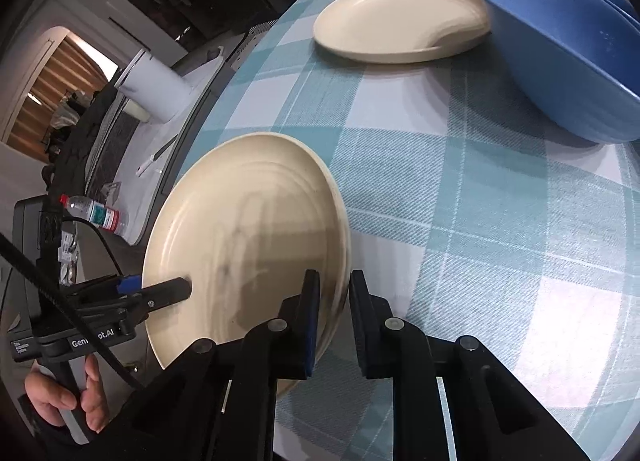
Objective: Organize plates and bowls
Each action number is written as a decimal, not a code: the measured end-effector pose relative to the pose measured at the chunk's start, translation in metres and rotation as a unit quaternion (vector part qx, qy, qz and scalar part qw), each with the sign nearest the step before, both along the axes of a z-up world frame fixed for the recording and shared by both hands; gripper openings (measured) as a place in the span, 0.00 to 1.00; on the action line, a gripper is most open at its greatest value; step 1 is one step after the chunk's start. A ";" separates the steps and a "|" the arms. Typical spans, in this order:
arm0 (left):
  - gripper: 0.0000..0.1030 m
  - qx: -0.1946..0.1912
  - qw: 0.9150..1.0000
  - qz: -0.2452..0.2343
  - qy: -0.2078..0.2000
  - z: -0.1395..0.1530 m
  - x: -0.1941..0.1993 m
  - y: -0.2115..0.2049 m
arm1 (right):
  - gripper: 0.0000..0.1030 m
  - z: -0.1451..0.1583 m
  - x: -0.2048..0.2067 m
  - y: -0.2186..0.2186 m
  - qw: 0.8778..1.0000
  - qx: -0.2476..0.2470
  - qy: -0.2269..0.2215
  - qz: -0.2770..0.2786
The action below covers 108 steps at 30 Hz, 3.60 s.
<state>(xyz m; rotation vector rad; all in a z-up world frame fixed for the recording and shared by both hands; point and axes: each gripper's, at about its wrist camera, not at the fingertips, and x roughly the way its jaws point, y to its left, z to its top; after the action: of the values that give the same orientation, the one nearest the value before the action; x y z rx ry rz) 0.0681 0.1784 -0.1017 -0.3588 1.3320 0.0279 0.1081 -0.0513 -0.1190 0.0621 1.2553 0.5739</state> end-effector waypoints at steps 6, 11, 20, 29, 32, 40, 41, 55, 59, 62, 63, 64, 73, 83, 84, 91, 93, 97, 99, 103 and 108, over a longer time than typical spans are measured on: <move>0.47 -0.028 0.999 0.018 -0.007 -0.004 0.005 0.006 | 0.16 0.002 -0.001 -0.007 1.000 0.002 -0.011 0.003; 0.49 -0.003 0.999 0.032 -0.006 -0.002 -0.002 0.008 | 0.20 0.017 -0.014 -0.019 0.997 -0.006 -0.071 0.011; 0.50 0.076 0.994 0.047 -0.070 0.030 -0.020 -0.003 | 0.51 0.058 -0.057 -0.057 0.977 0.016 -0.210 0.021; 0.77 0.108 0.977 0.002 -0.184 0.078 -0.025 -0.057 | 0.77 0.091 -0.094 -0.109 0.948 0.029 -0.316 -0.030; 0.82 0.120 0.964 -0.018 -0.237 0.096 -0.027 -0.083 | 0.80 0.096 -0.100 -0.130 0.942 0.045 -0.327 -0.064; 0.88 0.133 0.926 -0.040 -0.352 0.133 -0.032 -0.139 | 0.91 0.112 -0.115 -0.181 0.917 0.070 -0.361 -0.155; 0.89 0.138 0.918 -0.037 -0.369 0.136 -0.035 -0.143 | 0.96 0.114 -0.116 -0.185 0.912 0.069 -0.368 -0.166; 0.90 0.120 0.904 -0.028 -0.408 0.124 -0.032 -0.154 | 0.99 0.134 -0.139 -0.189 0.880 0.029 -0.439 -0.182; 0.90 0.116 0.908 -0.025 -0.403 0.121 -0.032 -0.154 | 0.99 0.131 -0.140 -0.171 0.878 -0.004 -0.451 -0.157; 0.90 0.117 0.904 -0.025 -0.411 0.123 -0.037 -0.157 | 0.99 0.127 -0.140 -0.163 0.876 -0.025 -0.459 -0.146; 0.90 0.120 0.902 -0.026 -0.413 0.123 -0.037 -0.159 | 0.99 0.127 -0.141 -0.161 0.875 -0.030 -0.462 -0.144; 0.90 0.124 0.901 -0.029 -0.414 0.123 -0.038 -0.160 | 0.99 0.126 -0.141 -0.160 0.874 -0.033 -0.464 -0.142; 0.90 0.138 0.898 -0.042 -0.415 0.122 -0.042 -0.164 | 0.99 0.124 -0.140 -0.161 0.873 -0.039 -0.464 -0.145; 0.90 0.134 0.904 -0.040 -0.404 0.119 -0.040 -0.163 | 0.99 0.125 -0.140 -0.164 0.871 -0.042 -0.464 -0.155; 0.90 0.134 0.905 -0.040 -0.403 0.119 -0.040 -0.163 | 0.99 0.126 -0.139 -0.164 0.870 -0.045 -0.464 -0.158; 0.90 0.128 0.910 -0.036 -0.392 0.115 -0.038 -0.161 | 0.99 0.126 -0.135 -0.174 0.869 -0.044 -0.457 -0.184; 0.90 0.128 0.911 -0.035 -0.390 0.115 -0.038 -0.161 | 0.99 0.126 -0.134 -0.176 0.869 -0.046 -0.456 -0.187; 0.90 0.130 0.910 -0.037 -0.392 0.114 -0.039 -0.162 | 0.99 0.126 -0.135 -0.176 0.867 -0.047 -0.459 -0.188; 0.90 0.133 0.909 -0.037 -0.392 0.114 -0.039 -0.162 | 0.99 0.126 -0.135 -0.176 0.867 -0.048 -0.460 -0.188; 0.90 0.143 0.906 -0.038 -0.397 0.111 -0.038 -0.166 | 0.99 0.126 -0.135 -0.175 0.867 -0.045 -0.461 -0.186; 0.90 0.152 0.905 -0.037 -0.397 0.113 -0.035 -0.165 | 0.99 0.131 -0.142 -0.177 0.858 -0.032 -0.476 -0.191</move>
<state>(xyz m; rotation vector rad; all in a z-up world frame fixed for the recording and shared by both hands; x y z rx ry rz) 0.0330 0.0134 0.0111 -0.0294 0.5137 0.0211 -0.0343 -0.2282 0.0121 -0.0305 0.2672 0.1498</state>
